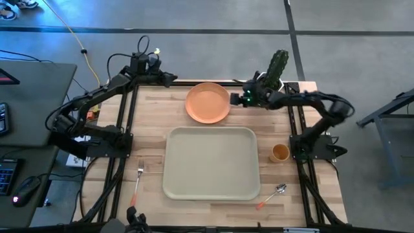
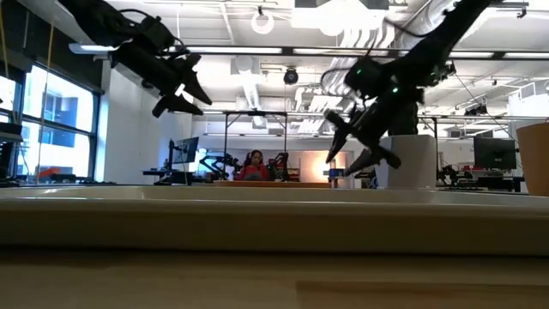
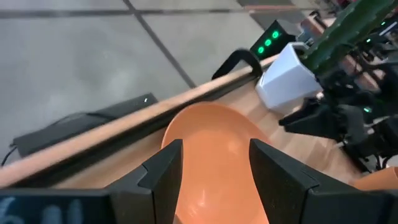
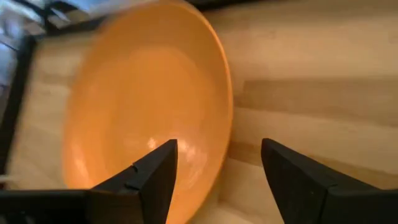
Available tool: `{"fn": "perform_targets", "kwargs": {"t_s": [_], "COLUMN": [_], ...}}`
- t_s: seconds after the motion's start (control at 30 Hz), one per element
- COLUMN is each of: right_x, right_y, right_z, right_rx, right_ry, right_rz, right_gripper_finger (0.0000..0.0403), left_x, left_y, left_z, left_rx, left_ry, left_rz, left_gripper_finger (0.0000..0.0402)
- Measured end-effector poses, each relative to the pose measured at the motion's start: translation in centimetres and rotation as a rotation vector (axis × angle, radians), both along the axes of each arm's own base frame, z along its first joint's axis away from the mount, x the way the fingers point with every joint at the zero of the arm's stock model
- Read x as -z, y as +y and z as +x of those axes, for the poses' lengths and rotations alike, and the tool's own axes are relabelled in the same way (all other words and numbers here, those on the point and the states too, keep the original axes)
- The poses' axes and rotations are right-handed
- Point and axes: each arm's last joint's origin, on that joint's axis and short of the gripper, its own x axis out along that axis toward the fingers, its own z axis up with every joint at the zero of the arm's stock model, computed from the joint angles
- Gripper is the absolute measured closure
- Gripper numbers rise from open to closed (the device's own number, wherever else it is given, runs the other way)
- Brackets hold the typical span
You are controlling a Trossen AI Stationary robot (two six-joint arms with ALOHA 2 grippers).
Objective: Pick and place plate/cup/fork/spoon on tray
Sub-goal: Put the orange plate on the gray tray
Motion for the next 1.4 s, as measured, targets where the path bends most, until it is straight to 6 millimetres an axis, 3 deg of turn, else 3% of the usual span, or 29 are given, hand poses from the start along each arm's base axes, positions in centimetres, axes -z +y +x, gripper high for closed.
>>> {"fn": "perform_targets", "kwargs": {"t_s": [0.17, 0.4, 0.57, 0.87, 1.4], "right_x": [0.3, 0.6, 1.9, 2.3, 2.9], "right_y": [-1.3, -1.8, -1.3, 0.0, 1.4], "right_z": [1.8, 2.3, 2.6, 3.6, 4.1], "right_rx": [-0.041, -0.004, 0.000, 0.032, -0.005], "right_ry": [0.092, 0.183, 0.195, 0.184, 0.191], "right_rz": [0.021, 0.043, 0.105, 0.130, 0.161], "right_gripper_finger": [0.0178, 0.0178, 0.0178, 0.0178, 0.0181], "left_x": [0.0, -0.4, -0.2, 1.1, 1.0], "left_y": [-1.1, -1.8, -1.8, -2.8, -3.5], "left_z": [-0.7, -1.3, -1.4, -2.1, -1.1], "left_rx": [0.014, -0.010, -0.024, -0.014, 0.029], "left_ry": [0.059, 0.093, 0.113, 0.219, 0.255], "left_rz": [-0.042, -0.052, -0.061, -0.208, -0.155], "left_gripper_finger": [0.0227, 0.0227, 0.0227, 0.0227, 0.0227]}}
